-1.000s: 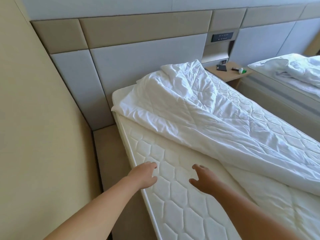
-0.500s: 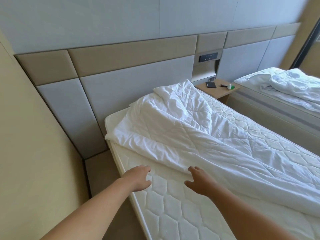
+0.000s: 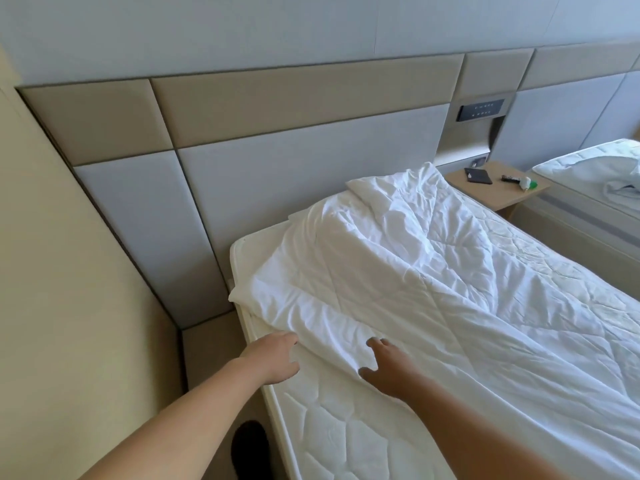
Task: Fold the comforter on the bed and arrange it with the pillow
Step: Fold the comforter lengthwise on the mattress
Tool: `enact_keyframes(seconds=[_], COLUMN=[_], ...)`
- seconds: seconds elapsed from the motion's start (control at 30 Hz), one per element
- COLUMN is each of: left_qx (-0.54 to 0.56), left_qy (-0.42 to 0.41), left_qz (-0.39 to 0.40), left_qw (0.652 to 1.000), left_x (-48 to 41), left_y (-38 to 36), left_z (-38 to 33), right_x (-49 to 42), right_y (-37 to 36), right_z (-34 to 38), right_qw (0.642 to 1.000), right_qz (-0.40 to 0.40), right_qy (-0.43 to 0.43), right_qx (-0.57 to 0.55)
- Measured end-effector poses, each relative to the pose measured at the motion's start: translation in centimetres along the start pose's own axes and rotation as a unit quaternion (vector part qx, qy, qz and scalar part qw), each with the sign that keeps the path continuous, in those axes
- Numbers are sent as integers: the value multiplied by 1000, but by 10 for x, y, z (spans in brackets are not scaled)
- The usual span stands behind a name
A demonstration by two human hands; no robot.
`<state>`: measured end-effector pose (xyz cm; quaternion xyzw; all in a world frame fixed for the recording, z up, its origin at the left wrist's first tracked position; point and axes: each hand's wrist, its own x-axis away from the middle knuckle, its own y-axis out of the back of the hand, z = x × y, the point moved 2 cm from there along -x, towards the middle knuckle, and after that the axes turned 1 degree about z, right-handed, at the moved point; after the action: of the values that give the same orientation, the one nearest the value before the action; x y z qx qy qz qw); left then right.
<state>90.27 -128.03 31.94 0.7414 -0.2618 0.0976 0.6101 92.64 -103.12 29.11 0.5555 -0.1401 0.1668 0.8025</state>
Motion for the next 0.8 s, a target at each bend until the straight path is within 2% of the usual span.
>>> enact_keyframes(seconds=[0.27,0.37,0.4,0.47,0.53,0.6,0.63,0.7,0.73,0.8], left_qx=[94,196,255,402,557,665,695,722,727,725], left_qy=[39,81,110,201,293,347,372,407,413,413], left_qz=[77,89,93,93,91,87,71,25,1,-41], left_qw=[992,973,956,888,772,655,611,560,549,550], left_x=[-194,-247,-262,-286,-304,-321,-329,-342,-347,-354], left_y=[30,26,23,10,-10,-26,-35,-45,-47,-46], left_z=[171,217,229,245,258,268,273,278,278,276], right_x=[-209,-256,-268,-279,-279,-279,-282,-291,-297,-307], right_y=[-53,-70,-76,-95,-119,-142,-152,-164,-166,-164], right_z=[81,107,112,115,113,112,111,110,110,109], right_qw=[988,954,922,818,674,535,478,392,361,304], right_qz=[92,91,80,64,71,57,34,-31,-60,-112], right_qy=[-107,-193,-248,-369,-463,-508,-517,-516,-511,-507], right_qx=[-67,-208,-286,-438,-572,-673,-709,-761,-778,-799])
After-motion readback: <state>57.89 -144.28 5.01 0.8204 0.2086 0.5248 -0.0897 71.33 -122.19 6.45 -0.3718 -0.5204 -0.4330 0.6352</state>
